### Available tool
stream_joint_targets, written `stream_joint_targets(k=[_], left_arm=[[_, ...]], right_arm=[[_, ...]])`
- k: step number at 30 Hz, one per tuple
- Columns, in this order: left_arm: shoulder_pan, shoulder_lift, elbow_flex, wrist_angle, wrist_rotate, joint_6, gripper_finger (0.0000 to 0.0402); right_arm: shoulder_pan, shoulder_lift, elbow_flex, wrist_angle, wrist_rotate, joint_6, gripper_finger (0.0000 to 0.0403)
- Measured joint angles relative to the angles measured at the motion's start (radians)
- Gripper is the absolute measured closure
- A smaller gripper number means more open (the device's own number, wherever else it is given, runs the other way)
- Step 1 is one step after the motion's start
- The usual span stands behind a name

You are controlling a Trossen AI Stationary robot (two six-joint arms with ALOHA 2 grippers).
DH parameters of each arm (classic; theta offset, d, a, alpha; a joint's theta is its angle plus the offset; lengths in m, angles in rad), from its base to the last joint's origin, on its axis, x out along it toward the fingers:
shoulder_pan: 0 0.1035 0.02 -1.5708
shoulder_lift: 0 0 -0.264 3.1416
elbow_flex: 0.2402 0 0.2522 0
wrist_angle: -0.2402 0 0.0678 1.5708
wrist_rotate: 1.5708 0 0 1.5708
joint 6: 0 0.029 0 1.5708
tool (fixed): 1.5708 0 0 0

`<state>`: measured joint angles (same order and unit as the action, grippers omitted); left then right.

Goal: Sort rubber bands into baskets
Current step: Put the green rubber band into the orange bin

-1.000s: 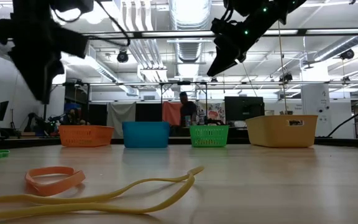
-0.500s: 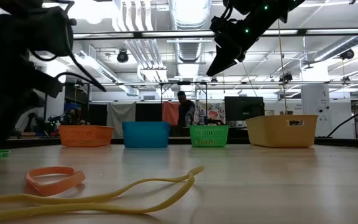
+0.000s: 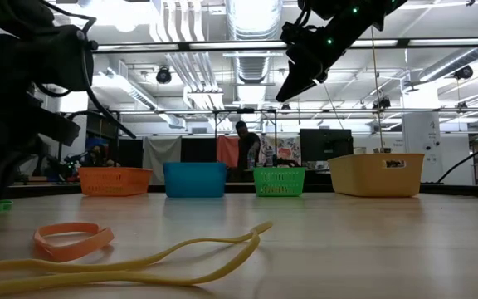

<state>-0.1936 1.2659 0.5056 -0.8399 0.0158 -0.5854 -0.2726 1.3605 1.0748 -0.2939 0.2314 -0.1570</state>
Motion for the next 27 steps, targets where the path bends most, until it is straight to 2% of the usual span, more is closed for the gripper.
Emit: stream_joint_targets(k=[4,9,15,20,23,27], left_arm=[[0.0,0.003,0.005,0.007,0.002,0.0,0.0392],[0.0,0.0,0.036,0.002,-0.027,0.001,0.04],[0.0,-0.021,0.162,-0.012,-0.044,0.064,0.0401],[0.018,-0.027,0.32,-0.131,-0.262,0.131,0.0402],[0.067,-0.027,0.409,-0.191,-0.399,0.189,0.0402],[0.198,-0.027,0.5,-0.209,-0.452,0.318,0.0402]], right_arm=[[0.0,0.0,0.0,0.0,0.0,0.0,0.0294],[0.0,0.0,0.0,-0.002,0.0,-0.001,0.0298],[0.0,0.0,0.0,-0.033,0.0,0.0,0.0303],[0.0,0.001,0.0,-0.05,0.0,0.0,0.0298],[0.0,0.001,0.0,-0.05,0.0,-0.001,0.0299],[0.0,0.001,0.0,-0.05,0.0,-0.004,0.0305]])
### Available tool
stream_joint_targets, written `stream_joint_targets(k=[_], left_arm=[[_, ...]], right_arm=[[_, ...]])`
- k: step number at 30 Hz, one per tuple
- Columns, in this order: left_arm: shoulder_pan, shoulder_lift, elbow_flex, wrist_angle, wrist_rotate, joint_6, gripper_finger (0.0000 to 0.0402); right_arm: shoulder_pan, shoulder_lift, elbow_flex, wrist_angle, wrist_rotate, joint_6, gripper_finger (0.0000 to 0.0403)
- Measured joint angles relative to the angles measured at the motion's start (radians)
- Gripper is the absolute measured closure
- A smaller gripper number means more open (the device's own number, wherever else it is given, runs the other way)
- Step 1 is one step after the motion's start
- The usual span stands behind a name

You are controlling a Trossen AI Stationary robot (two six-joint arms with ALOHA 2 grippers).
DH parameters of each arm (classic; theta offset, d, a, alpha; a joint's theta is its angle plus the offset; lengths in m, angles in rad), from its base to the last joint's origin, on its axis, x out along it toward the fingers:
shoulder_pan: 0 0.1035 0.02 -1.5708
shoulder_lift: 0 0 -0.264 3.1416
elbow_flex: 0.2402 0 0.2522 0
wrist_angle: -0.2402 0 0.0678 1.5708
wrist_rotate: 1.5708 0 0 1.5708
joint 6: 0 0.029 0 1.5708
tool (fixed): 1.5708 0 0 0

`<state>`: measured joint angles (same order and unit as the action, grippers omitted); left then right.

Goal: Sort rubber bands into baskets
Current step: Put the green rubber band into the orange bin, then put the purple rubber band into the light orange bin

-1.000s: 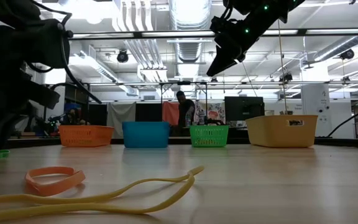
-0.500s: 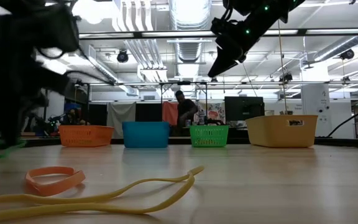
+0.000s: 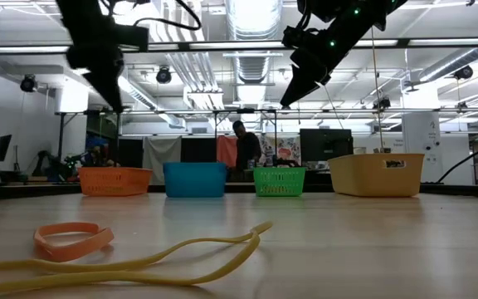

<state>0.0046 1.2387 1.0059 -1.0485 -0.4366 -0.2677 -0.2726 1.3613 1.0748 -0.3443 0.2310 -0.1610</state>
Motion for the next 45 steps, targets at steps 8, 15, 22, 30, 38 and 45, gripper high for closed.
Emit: stream_joint_targets(k=[8,15,22,30,38,45], left_arm=[[0.418,0.001,0.045,0.007,0.0,0.274,0.0402],[0.757,0.046,0.041,0.062,0.1,0.458,0.0401],[0.867,0.156,0.041,0.112,0.171,0.469,0.0401],[0.868,0.304,0.041,0.156,0.13,0.431,0.04],[0.868,0.367,0.041,0.189,0.107,0.42,0.0346],[0.849,0.325,0.041,0.223,0.106,0.436,0.0286]], right_arm=[[0.0,0.0,0.0,-0.003,-0.003,-0.007,0.0305],[0.0,0.0,0.0,-0.02,-0.003,-0.005,0.0305],[0.0,0.0,0.0,-0.02,-0.003,0.009,0.0312],[0.0,0.0,0.0,-0.051,-0.003,0.044,0.0301],[0.002,0.0,0.0,-0.108,-0.003,0.094,0.0284],[0.022,-0.005,0.0,-0.175,-0.136,0.126,0.027]])
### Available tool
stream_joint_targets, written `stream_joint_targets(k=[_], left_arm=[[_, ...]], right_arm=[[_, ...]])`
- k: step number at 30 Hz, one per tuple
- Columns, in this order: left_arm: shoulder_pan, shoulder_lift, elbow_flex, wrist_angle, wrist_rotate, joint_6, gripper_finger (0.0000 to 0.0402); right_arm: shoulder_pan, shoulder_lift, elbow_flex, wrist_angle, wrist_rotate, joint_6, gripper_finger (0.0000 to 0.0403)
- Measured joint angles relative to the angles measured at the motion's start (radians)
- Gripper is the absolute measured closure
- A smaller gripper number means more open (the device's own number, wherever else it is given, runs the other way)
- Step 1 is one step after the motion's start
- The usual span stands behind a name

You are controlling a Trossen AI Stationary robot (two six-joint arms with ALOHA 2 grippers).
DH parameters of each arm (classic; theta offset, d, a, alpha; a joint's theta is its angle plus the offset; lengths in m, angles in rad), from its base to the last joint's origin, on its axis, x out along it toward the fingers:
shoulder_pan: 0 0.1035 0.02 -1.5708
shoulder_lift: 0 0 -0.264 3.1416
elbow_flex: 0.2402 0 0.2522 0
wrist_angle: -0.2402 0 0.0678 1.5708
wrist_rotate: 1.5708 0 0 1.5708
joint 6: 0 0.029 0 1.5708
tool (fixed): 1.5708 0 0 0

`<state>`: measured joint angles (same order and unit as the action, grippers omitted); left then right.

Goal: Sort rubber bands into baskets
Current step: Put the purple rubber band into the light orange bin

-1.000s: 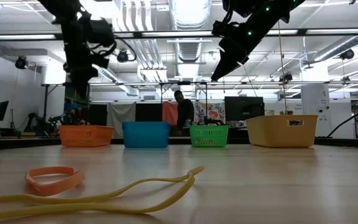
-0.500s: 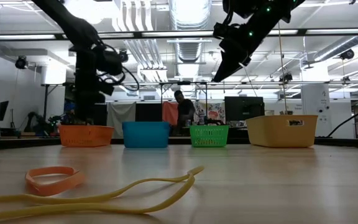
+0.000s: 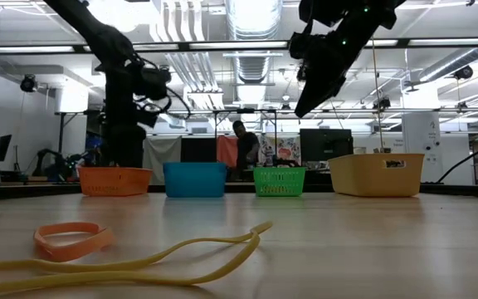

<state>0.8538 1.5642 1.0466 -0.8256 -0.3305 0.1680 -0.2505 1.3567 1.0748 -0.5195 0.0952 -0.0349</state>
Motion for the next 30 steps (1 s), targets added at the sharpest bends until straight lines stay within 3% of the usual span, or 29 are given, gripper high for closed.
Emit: stream_joint_targets(k=[6,10,15,21,26,30], left_arm=[[-0.064,-0.114,0.0,0.028,0.0,-0.029,0.0273],[-0.138,-0.212,0.0,0.074,0.0,-0.046,0.0273],[-0.261,-0.317,-0.001,0.143,0.0,-0.026,0.0273],[-0.405,-0.395,-0.002,0.224,0.001,-0.006,0.0273],[-0.48,-0.421,-0.002,0.278,0.0,0.007,0.0273],[-0.519,-0.42,-0.002,0.287,0.0,0.007,0.0273]], right_arm=[[0.068,-0.009,0.0,-0.096,-0.247,0.114,0.0267],[0.181,-0.006,0.0,-0.199,-0.287,0.205,0.0272],[0.381,-0.006,0.0,-0.291,-0.265,0.306,0.0275],[0.639,0.009,-0.001,-0.312,-0.122,0.474,0.0263],[0.775,0.043,-0.001,-0.309,-0.013,0.655,0.0241],[0.844,0.103,-0.001,-0.306,0.005,0.75,0.0227]])
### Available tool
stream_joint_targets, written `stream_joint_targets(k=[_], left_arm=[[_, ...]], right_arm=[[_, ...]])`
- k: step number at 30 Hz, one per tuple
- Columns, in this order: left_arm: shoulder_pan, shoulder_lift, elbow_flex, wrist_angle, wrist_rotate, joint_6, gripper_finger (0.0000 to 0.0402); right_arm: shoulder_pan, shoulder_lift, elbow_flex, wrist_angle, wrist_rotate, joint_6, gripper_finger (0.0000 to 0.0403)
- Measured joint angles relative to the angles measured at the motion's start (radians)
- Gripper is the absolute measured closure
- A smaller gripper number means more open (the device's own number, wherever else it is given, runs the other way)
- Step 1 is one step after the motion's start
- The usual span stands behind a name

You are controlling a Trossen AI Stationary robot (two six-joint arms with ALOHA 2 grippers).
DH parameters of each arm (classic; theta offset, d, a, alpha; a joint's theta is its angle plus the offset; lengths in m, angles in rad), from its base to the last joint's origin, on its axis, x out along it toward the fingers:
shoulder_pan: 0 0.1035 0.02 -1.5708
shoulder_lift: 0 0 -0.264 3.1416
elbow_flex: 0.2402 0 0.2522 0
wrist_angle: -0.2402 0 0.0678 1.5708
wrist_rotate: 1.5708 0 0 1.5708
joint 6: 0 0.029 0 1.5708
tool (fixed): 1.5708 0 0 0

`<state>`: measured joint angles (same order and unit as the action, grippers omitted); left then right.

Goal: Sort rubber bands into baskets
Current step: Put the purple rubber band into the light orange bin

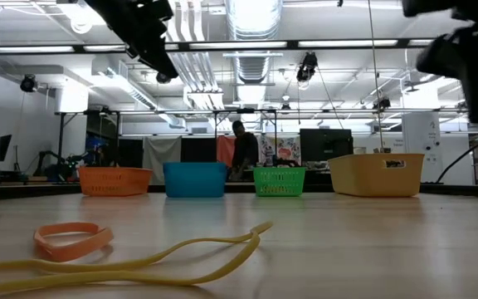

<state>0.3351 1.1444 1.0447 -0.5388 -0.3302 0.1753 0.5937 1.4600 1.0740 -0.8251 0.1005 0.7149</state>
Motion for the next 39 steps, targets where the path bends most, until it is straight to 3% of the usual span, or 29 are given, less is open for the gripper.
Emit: stream_joint_targets(k=[7,23,27,33,39], left_arm=[[-0.027,0.021,0.0,0.002,0.0,0.001,0.0273],[-0.027,0.056,-0.028,0.048,0.0,0.027,0.0273],[-0.027,0.056,-0.042,0.066,0.0,0.03,0.0273],[-0.027,0.056,-0.049,0.076,0.0,0.03,0.0273],[-0.027,0.055,-0.049,0.083,0.0,0.028,0.0273]], right_arm=[[0.051,0.13,0.0,0.045,-0.031,0.104,0.0213],[0.054,0.302,0.005,0.109,-0.056,0.154,0.0222],[0.055,0.322,0.007,0.11,-0.055,0.147,0.0265],[0.054,0.323,0.004,0.103,-0.044,0.11,0.0379],[0.05,0.258,-0.002,0.105,0.034,0.107,0.0394]])
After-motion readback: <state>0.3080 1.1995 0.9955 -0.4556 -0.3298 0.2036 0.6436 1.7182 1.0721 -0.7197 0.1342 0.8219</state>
